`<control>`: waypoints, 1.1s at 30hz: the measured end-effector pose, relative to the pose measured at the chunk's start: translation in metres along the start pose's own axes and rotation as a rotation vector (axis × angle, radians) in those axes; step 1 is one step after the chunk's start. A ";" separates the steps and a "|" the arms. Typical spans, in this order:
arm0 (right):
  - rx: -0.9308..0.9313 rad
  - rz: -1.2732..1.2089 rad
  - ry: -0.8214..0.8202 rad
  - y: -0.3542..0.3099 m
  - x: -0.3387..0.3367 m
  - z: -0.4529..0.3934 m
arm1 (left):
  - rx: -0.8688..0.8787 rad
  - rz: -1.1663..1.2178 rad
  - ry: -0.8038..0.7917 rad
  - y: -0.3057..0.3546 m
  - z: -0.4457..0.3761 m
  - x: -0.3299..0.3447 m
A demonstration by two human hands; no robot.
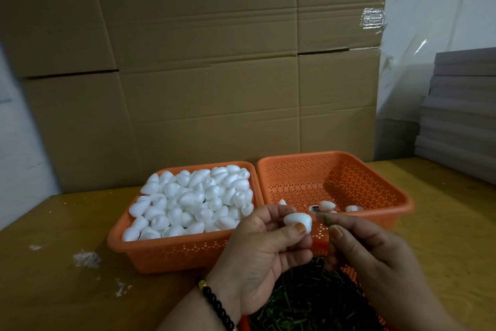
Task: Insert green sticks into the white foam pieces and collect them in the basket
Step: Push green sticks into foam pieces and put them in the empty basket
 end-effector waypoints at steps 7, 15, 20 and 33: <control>-0.027 0.254 0.059 0.007 -0.006 0.003 | 0.007 0.024 0.005 -0.001 -0.001 0.001; -0.116 0.345 0.124 0.009 -0.008 0.001 | 0.010 0.018 -0.016 0.001 0.000 0.000; -0.256 0.582 0.127 0.006 -0.007 0.003 | 0.010 -0.012 -0.019 -0.001 0.001 0.002; -0.370 0.685 0.126 0.009 -0.004 0.003 | 0.015 -0.082 -0.020 -0.005 0.002 0.005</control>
Point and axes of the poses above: each hand's wrist, its own z-axis away from the middle knuckle, its own x-axis out of the palm, y = z × x, the point moved 1 cm from there along -z, towards the middle knuckle, and after that the axes turned 8 degrees about -y, right-handed, at the moved point
